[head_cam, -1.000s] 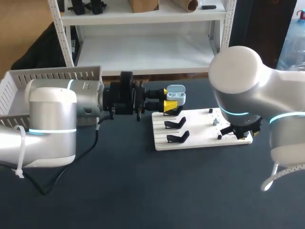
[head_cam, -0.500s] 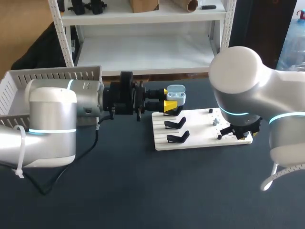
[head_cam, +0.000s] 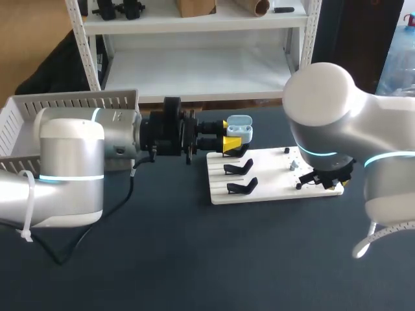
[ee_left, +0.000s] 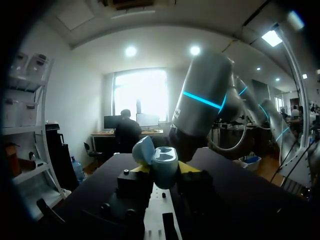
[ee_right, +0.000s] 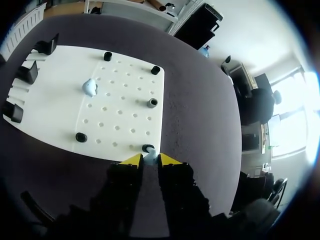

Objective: Pick up each earbud case from the left stands, insert the matching earbuds, close the lid, and place the case in the box.

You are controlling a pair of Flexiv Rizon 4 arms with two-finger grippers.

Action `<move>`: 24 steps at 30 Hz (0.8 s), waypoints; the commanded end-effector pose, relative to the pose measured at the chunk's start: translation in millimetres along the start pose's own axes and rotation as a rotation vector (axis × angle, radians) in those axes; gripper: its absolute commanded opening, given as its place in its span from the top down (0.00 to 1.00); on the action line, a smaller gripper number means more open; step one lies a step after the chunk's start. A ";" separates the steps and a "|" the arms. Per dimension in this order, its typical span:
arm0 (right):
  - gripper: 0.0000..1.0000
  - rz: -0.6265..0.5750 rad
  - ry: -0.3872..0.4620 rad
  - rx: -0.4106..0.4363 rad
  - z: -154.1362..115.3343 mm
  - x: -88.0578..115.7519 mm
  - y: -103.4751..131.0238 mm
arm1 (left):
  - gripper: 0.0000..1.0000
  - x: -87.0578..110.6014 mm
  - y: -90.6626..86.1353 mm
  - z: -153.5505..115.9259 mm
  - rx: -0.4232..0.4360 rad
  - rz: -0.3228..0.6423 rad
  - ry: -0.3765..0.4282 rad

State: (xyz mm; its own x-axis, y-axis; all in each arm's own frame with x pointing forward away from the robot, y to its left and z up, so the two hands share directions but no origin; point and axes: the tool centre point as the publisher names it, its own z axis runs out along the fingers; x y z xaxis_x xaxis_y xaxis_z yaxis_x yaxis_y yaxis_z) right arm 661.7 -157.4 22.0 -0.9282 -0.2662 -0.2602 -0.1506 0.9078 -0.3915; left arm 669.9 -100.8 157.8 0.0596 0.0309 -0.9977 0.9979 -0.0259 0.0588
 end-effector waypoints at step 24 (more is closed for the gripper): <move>1.00 -0.072 -0.120 -0.005 -147.2 -11.0 -8.2 | 1.00 0.8 -0.3 -0.4 -0.001 0.002 -0.003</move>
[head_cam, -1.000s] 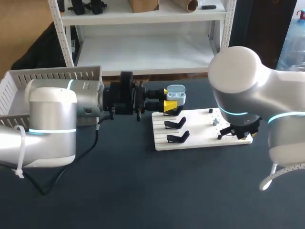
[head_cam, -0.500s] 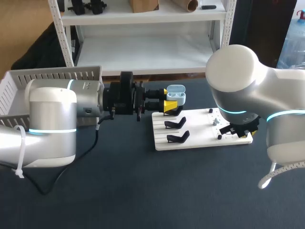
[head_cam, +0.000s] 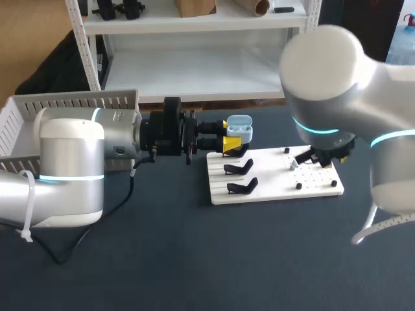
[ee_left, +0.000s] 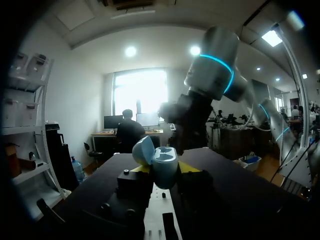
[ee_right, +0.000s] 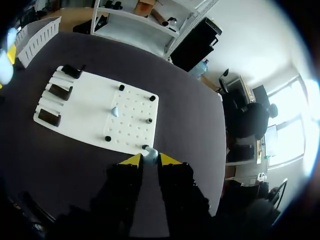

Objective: Pick up each earbud case from the left stands, insert the matching earbuds, close the lid, and place the case in the box.

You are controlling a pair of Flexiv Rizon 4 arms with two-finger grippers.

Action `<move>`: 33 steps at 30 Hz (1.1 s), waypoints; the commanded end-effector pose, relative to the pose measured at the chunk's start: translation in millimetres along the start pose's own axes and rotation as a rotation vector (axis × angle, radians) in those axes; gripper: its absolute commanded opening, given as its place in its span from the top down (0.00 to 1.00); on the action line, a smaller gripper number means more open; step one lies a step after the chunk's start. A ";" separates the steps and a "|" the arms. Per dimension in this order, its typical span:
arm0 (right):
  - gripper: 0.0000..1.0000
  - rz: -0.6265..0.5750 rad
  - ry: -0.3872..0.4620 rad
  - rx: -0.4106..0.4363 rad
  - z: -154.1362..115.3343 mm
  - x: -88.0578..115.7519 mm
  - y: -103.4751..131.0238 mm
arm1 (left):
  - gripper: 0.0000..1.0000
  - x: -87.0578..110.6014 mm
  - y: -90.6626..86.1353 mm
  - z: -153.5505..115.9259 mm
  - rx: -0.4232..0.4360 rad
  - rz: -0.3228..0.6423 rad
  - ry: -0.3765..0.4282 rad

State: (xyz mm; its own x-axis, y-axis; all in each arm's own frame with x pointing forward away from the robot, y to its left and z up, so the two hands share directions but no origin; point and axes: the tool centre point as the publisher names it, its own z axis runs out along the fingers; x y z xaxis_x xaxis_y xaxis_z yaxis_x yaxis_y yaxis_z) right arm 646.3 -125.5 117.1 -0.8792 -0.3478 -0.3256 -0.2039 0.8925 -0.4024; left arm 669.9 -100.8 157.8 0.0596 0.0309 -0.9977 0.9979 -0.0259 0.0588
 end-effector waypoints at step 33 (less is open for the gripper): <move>1.00 -0.147 0.067 -0.157 -160.4 -25.1 60.5 | 1.00 0.8 -0.3 -0.4 -0.001 0.002 -0.003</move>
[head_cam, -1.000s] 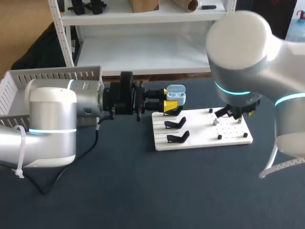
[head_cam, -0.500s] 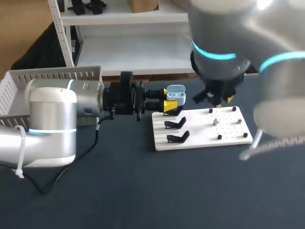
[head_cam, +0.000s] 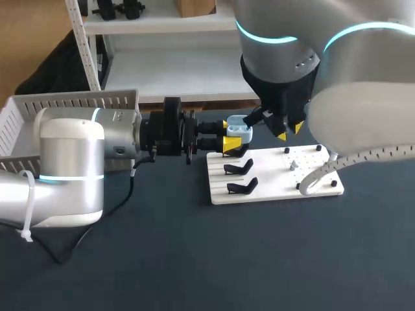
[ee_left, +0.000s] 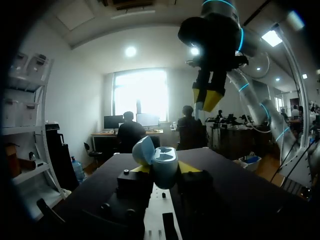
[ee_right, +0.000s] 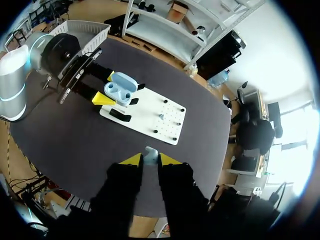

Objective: Pick up each earbud case from the left stands, insert the matching earbuds, close the lid, and place the case in the box.

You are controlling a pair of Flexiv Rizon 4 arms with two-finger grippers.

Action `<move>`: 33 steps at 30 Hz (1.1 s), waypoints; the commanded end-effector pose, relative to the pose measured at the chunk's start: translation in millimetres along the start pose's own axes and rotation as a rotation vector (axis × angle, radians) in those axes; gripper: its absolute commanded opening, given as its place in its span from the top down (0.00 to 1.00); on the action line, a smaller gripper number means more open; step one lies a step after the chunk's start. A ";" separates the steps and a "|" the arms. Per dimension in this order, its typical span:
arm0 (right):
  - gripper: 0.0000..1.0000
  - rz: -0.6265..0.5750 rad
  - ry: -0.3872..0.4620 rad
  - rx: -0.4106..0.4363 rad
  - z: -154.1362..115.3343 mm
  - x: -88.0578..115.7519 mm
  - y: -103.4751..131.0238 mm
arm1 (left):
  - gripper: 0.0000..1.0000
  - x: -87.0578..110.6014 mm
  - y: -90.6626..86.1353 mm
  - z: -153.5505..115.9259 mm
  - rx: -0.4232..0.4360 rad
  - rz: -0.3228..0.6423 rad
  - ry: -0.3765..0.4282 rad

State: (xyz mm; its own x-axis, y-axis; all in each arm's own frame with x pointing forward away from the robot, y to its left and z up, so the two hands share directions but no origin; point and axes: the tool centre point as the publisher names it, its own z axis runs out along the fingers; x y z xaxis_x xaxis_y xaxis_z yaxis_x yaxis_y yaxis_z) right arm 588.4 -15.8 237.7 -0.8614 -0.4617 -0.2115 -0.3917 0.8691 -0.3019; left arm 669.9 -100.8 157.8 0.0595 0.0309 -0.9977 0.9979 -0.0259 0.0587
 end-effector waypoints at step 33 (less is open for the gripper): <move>1.00 0.536 0.166 -0.035 -14.2 -45.5 31.8 | 1.00 0.8 -0.3 -0.4 -0.001 0.002 -0.003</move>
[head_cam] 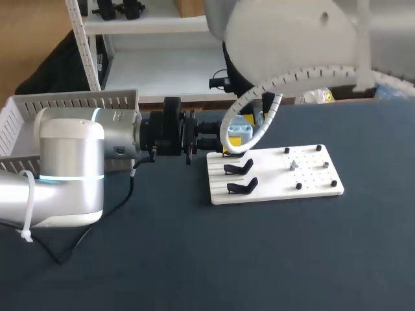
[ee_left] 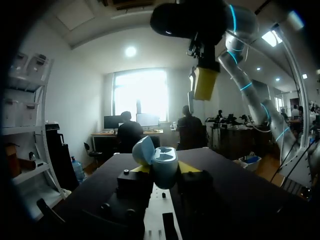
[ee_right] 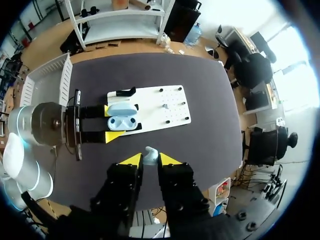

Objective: Pick up each earbud case from the left stands, insert the matching earbuds, close the lid, and place the case in the box.

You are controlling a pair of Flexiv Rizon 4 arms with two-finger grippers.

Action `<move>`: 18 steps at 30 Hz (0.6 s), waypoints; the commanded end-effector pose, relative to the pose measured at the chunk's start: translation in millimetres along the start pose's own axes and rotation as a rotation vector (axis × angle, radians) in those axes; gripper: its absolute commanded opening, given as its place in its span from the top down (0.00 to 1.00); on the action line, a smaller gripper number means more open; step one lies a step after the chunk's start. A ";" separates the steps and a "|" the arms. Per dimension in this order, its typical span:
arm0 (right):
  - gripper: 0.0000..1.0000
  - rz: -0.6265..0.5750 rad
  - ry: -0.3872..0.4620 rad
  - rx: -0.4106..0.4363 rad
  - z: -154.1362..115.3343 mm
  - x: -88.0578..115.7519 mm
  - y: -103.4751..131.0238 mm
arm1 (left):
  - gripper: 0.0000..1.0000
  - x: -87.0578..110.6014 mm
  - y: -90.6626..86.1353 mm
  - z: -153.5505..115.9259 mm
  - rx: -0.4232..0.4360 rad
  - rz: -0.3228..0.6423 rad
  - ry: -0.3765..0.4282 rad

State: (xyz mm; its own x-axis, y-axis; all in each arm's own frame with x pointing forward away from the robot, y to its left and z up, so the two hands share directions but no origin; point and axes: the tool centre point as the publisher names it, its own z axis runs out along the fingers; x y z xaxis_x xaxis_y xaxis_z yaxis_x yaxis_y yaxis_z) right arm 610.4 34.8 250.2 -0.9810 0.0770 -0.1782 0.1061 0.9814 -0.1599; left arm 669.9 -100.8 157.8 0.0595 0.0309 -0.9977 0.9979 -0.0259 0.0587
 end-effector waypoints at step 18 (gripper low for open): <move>1.00 0.381 0.114 -0.031 -8.2 -13.8 13.9 | 1.00 0.8 -0.3 -0.4 -0.001 0.002 -0.003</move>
State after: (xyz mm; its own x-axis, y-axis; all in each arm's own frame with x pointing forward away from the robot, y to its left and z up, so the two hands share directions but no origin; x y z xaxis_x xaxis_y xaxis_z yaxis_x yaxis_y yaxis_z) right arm 615.1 44.3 258.6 -0.9016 0.4132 -0.1276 0.4228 0.9043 -0.0589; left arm 669.9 -100.8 157.8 0.0595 0.0309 -0.9977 0.9979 -0.0259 0.0588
